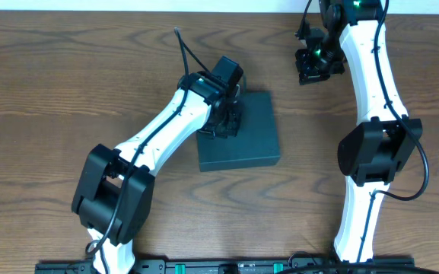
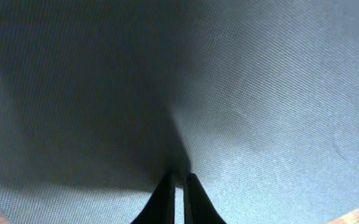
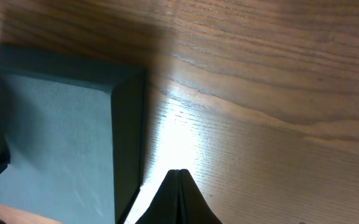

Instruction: Pack container

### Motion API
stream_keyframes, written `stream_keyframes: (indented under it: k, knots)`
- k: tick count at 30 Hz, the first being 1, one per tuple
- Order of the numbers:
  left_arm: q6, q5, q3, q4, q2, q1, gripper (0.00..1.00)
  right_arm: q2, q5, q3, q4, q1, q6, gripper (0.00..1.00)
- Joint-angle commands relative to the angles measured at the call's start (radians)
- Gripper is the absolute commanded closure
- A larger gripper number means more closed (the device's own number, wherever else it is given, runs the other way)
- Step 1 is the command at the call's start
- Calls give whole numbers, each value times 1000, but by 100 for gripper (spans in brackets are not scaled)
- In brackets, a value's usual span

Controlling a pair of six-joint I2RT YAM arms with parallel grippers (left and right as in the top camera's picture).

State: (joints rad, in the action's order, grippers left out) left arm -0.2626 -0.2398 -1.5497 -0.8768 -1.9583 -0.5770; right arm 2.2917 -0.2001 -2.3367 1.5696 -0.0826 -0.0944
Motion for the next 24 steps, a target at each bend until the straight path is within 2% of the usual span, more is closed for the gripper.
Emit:
stream_keyframes:
  k: [1, 9, 15, 18, 20, 22, 24]
  knots:
    - [-5, -11, 7, 3, -85, 0, 94, -12, 10, -19, 1, -11, 0, 99]
    - [32, -39, -42, -15, -10, 36, 94, -12, 11, -19, -16, -11, -8, 97]
    - [33, 56, -89, -28, 134, 163, 94, -12, 95, -20, -37, -8, -7, 79]
    - [33, 121, -90, -39, 201, 266, 94, -12, 145, -20, -63, -3, 18, 77]
    - [49, 155, -90, -56, 233, 343, 94, -12, 158, -20, -86, 3, 27, 66]
    - [52, 163, -90, -70, 255, 419, 90, -12, 159, -20, -108, 8, 39, 55]
    - [52, 163, -90, -74, 264, 483, 55, -12, 159, -20, -127, 10, 39, 39]
